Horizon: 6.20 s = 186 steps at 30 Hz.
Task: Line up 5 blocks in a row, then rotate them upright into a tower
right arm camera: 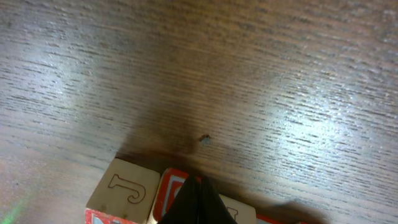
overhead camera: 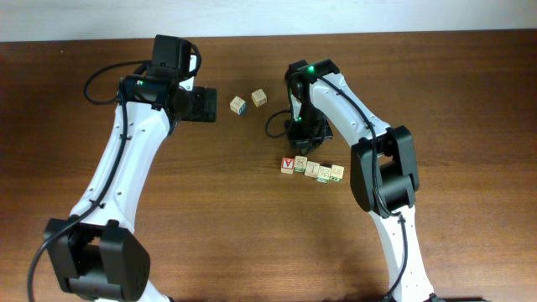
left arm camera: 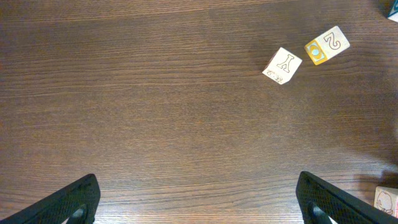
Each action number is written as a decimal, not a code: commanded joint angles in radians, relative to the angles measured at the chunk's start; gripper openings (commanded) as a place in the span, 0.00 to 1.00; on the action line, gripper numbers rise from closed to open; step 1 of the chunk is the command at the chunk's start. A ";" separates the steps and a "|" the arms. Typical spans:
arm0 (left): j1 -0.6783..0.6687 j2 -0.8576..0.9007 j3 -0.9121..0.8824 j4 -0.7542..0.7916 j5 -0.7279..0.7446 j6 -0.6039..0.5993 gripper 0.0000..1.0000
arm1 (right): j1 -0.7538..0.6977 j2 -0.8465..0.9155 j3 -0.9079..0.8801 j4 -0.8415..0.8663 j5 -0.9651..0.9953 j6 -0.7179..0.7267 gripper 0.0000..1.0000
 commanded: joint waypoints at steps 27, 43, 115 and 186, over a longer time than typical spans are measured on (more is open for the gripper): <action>0.006 0.006 0.018 -0.002 -0.007 -0.017 0.99 | 0.007 -0.036 -0.006 -0.034 -0.064 -0.069 0.04; 0.006 0.006 0.018 -0.002 -0.007 -0.016 0.99 | -0.011 -0.043 0.043 -0.032 -0.064 -0.059 0.04; 0.006 0.006 0.018 -0.002 -0.007 -0.016 0.99 | -0.003 -0.567 -0.909 0.521 0.005 0.283 0.04; 0.006 0.006 0.018 -0.002 -0.007 -0.016 0.99 | -0.154 -0.561 -0.877 0.633 0.080 0.251 0.04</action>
